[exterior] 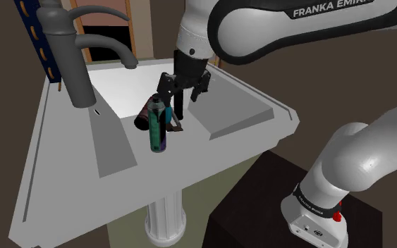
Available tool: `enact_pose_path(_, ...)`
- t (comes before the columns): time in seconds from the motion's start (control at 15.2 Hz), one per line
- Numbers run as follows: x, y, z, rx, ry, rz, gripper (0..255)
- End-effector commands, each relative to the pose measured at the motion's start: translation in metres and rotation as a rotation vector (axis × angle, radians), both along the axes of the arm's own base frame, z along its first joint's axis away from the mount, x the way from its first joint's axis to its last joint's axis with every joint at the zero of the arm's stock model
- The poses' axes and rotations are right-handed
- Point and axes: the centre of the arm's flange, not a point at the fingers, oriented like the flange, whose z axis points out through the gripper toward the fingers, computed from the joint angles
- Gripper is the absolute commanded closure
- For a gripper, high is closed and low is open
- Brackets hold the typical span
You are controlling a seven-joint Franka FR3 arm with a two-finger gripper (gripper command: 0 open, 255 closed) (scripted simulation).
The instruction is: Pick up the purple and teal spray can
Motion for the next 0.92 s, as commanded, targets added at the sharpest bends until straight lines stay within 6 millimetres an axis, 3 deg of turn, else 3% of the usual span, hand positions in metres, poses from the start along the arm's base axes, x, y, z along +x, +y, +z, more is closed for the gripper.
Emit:
enact_pose_path(0.0,0.019,0.024,0.003,0.018,-0.038,-0.030,0)
enact_pose_path(0.2,0.038,0.048,-0.001,0.027,-0.066,-0.068,0)
enact_pose_path(0.79,0.038,0.048,-0.041,0.027,-0.066,-0.068,0)
enact_pose_path(0.86,0.039,0.048,-0.041,0.026,-0.066,-0.068,255)
